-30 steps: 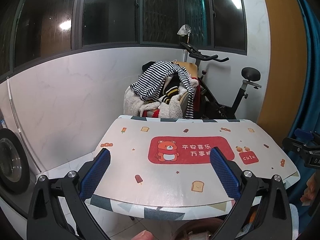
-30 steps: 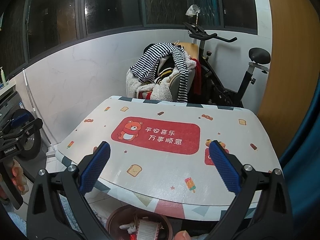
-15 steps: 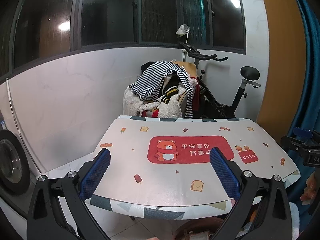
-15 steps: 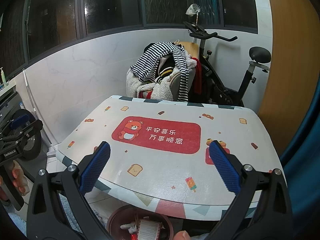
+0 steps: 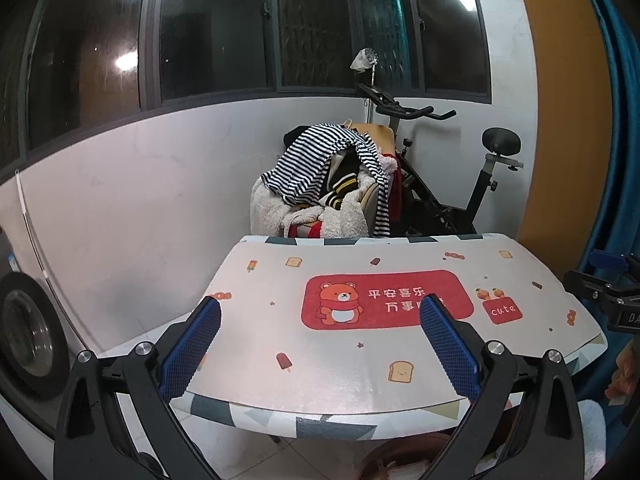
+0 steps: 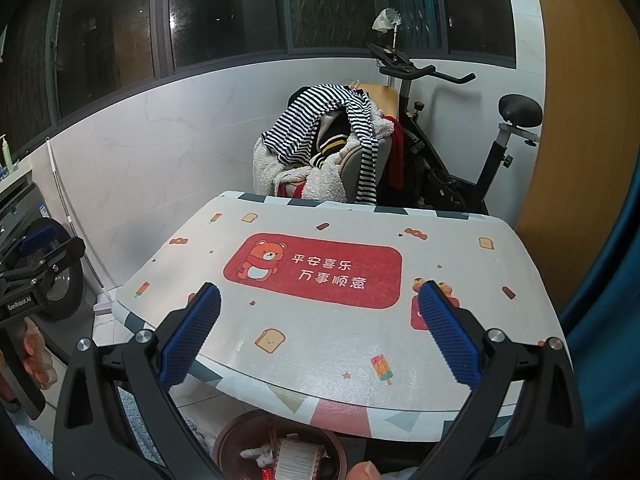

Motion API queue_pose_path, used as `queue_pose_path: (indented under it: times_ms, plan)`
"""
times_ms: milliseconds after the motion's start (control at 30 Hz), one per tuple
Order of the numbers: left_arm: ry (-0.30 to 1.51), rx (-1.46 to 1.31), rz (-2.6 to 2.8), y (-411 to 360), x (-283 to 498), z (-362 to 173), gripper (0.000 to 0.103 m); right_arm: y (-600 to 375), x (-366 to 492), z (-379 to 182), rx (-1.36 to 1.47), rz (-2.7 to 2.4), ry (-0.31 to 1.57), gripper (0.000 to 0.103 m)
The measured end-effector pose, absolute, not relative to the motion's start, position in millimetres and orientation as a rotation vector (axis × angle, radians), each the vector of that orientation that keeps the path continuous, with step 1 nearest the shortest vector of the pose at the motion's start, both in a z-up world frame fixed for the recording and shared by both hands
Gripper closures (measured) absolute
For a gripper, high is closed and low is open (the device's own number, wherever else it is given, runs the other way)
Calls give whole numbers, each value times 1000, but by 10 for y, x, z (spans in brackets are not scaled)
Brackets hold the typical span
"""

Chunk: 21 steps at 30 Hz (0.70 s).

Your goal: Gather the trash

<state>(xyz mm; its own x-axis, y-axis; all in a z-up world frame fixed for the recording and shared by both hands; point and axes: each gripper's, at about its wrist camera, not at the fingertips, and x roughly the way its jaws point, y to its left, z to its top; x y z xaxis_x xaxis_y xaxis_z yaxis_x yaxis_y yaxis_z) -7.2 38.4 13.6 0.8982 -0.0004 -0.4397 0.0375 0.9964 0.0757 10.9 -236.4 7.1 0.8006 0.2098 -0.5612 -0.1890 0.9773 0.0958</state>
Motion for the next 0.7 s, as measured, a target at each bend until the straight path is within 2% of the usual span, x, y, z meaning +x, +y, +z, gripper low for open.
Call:
queue_pose_path:
  times_ms: [700]
  plan:
    - [462, 64, -45, 400, -36, 223, 6, -2380, 114, 111, 29, 212, 595, 6]
